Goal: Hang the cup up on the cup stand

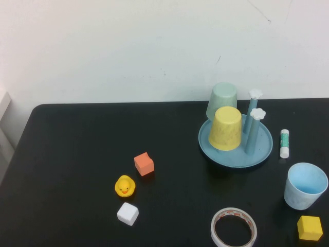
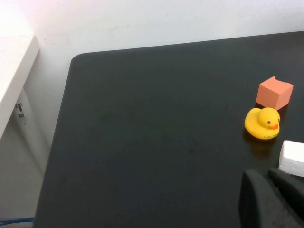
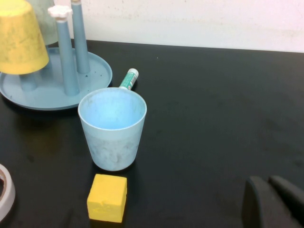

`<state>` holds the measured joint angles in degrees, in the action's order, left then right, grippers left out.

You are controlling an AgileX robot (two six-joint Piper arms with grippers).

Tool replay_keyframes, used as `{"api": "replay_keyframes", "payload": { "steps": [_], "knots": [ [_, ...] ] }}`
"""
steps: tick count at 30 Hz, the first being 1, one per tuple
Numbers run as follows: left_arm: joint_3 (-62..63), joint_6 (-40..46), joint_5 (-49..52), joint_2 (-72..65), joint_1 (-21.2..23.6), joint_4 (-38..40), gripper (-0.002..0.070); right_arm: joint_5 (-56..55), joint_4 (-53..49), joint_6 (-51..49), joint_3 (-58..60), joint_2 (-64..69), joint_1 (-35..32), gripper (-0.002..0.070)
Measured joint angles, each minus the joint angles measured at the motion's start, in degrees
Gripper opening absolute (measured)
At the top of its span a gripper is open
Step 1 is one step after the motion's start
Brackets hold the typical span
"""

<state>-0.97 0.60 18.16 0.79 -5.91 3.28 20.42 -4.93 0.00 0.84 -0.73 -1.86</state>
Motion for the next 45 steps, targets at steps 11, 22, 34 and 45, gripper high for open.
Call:
{"api": "replay_keyframes", "payload": {
  "steps": [11,22,34,45],
  "knots": [
    [0.0,-0.1,0.0,0.0,0.0,0.0,-0.0001,0.0,0.0,0.0,0.0,0.0,0.0,-0.0001],
    [0.0,-0.1,0.0,0.0,0.0,0.0,-0.0001,0.0,0.0,0.0,0.0,0.0,0.0,-0.0001],
    [0.0,-0.1,0.0,0.0,0.0,0.0,-0.0001,0.0,0.0,0.9,0.0,0.0,0.0,-0.0001],
    [0.0,0.4,0.0,0.0,0.0,-0.4,-0.0001,0.0,0.0,0.9,0.0,0.0,0.0,-0.0001]
  ]
}}
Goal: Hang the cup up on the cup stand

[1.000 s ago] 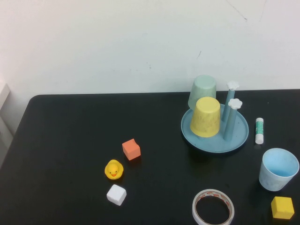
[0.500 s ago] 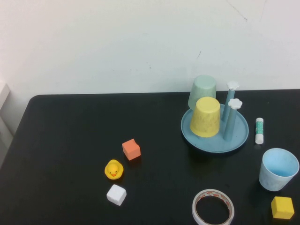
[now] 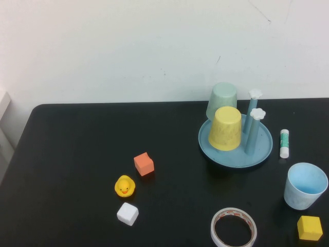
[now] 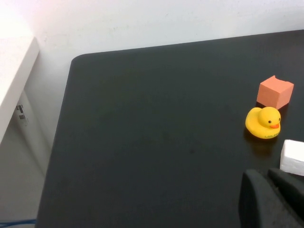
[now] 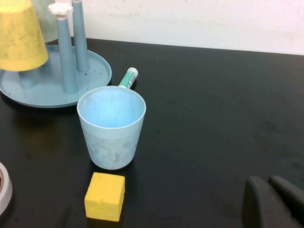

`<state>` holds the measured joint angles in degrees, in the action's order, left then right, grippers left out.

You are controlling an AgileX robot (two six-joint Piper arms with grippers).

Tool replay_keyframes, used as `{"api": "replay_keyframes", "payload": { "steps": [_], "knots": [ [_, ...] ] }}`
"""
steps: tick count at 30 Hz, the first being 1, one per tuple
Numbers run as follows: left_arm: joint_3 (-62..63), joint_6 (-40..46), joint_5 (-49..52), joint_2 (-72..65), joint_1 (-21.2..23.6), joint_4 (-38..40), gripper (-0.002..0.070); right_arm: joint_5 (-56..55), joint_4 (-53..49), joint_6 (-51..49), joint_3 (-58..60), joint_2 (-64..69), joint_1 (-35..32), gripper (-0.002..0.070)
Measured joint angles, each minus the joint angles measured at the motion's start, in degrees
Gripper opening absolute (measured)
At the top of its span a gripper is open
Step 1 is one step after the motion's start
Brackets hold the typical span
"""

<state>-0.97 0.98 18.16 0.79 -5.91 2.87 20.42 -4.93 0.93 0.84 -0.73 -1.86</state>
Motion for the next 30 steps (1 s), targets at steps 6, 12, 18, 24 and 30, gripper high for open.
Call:
{"api": "replay_keyframes", "payload": {
  "steps": [6,12,18,24,30],
  "knots": [
    [-0.1,0.0,-8.5,0.0,0.0,-0.4,-0.0001,0.0,0.0,0.0,0.0,0.0,0.0,-0.0001],
    [-0.1,0.0,-23.0,0.0,0.0,-0.4,-0.0001,0.0,0.0,0.0,0.0,0.0,0.0,-0.0001],
    [-0.1,0.0,-27.6,0.0,0.0,-0.4,-0.0001,0.0,0.0,0.0,0.0,0.0,0.0,-0.0001],
    [-0.1,-0.3,-27.8,0.0,0.0,-0.4,-0.0001,-0.2,0.0,0.0,0.0,0.0,0.0,-0.0001],
    [-0.1,-2.3,-30.0,0.0,0.0,-0.4,-0.0001,-10.2,0.0,0.4,0.7,0.0,0.0,-0.0001]
  ]
}}
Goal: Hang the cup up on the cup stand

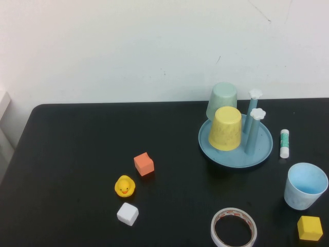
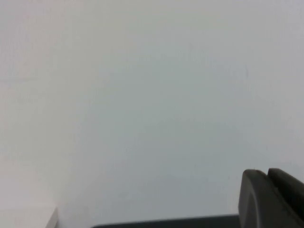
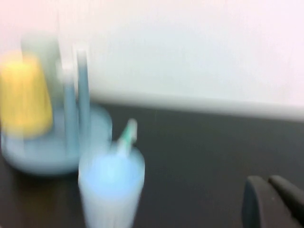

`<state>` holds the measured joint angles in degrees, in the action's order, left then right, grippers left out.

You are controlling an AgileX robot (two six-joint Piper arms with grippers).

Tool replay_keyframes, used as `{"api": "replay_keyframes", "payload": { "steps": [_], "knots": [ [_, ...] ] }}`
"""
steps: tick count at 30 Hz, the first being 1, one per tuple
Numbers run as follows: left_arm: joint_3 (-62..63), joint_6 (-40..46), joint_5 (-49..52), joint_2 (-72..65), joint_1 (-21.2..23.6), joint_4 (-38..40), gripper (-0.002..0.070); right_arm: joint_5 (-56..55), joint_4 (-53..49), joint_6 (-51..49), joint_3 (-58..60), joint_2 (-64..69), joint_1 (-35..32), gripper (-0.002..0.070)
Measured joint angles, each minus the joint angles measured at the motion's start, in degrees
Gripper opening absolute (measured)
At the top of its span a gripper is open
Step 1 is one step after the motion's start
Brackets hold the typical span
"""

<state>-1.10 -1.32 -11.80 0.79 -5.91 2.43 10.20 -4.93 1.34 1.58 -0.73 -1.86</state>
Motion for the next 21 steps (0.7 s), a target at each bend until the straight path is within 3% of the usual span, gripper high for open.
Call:
{"api": "replay_keyframes", "payload": {
  "steps": [9,15,17,21],
  "knots": [
    [0.0,-0.5,-8.8,0.0,0.0,0.0,-0.0001,-24.7,0.3,-2.1,0.0,0.0,0.0,-0.0001],
    [3.1,0.1,-0.4,0.0,0.0,0.0,-0.0001,-38.9,3.0,-3.1,0.0,0.0,0.0,-0.0001],
    [7.5,1.8,5.0,0.0,0.0,0.0,-0.0001,-37.1,3.3,-3.2,-1.0,0.0,0.0,-0.0001],
    [17.0,3.9,18.2,-1.1,0.0,0.0,-0.0001,-21.4,2.7,-2.6,-8.6,0.0,0.0,-0.0001]
  ]
}}
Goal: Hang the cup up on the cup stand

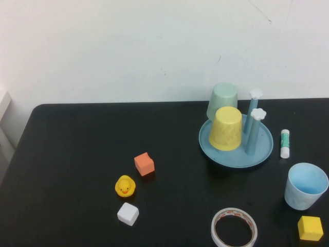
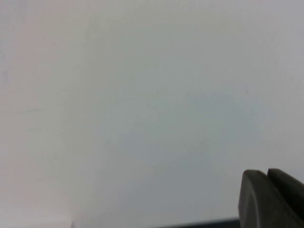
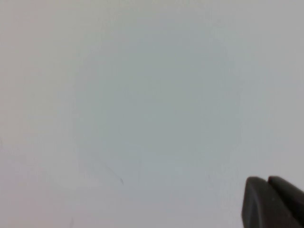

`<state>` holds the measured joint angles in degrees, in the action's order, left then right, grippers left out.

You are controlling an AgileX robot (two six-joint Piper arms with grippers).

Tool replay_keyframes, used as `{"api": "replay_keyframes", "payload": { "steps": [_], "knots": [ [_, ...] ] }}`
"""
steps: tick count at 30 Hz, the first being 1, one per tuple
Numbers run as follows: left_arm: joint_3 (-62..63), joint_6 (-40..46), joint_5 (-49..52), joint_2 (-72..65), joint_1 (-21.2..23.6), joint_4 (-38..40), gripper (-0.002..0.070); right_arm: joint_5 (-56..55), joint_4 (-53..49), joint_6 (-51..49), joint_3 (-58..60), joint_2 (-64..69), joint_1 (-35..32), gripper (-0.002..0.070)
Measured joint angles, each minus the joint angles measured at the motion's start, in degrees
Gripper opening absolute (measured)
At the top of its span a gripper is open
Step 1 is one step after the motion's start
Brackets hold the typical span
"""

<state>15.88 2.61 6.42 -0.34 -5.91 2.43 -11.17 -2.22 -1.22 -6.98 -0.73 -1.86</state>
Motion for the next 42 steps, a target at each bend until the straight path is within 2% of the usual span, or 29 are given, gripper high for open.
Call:
{"api": "replay_keyframes", "payload": {
  "steps": [7,10,13,20,25,27,29,34,38,42],
  "knots": [
    [9.7,0.3,17.7,-9.9,0.0,-0.1,-0.0001,29.8,-1.6,7.5,-14.5,8.7,0.0,-0.0001],
    [10.0,0.3,21.7,-13.9,0.0,1.0,-0.0001,39.9,-1.2,11.0,-18.9,16.4,0.0,-0.0001],
    [10.0,0.3,23.1,-17.4,0.0,1.6,-0.0001,45.5,1.1,15.4,-22.5,25.6,0.0,-0.0001],
    [10.0,0.3,23.5,-22.9,0.0,2.5,-0.0001,46.0,12.5,30.8,-28.7,47.8,0.0,-0.0001],
    [9.7,1.3,23.4,-23.6,0.0,2.5,-0.0001,33.3,18.8,38.3,-29.8,62.6,0.9,0.0012],
    [8.2,1.5,22.7,-23.6,0.0,2.6,-0.0001,29.6,19.4,42.3,-30.0,67.4,1.5,0.0053],
    [7.1,1.5,21.8,-23.7,0.0,3.6,-0.0001,28.1,20.0,45.3,-30.8,72.8,1.9,0.0125],
    [6.6,2.4,19.9,-23.8,0.0,5.2,-0.0001,27.8,22.1,46.7,-35.5,85.8,2.1,0.0382],
    [6.6,2.8,19.6,-23.9,0.0,5.3,-0.0001,28.3,23.5,46.7,-40.5,94.7,2.1,0.0449],
    [6.2,3.0,19.5,-23.9,0.0,6.2,-0.0001,29.5,23.6,46.7,-45.3,102.6,2.2,0.0463]
  ]
}}
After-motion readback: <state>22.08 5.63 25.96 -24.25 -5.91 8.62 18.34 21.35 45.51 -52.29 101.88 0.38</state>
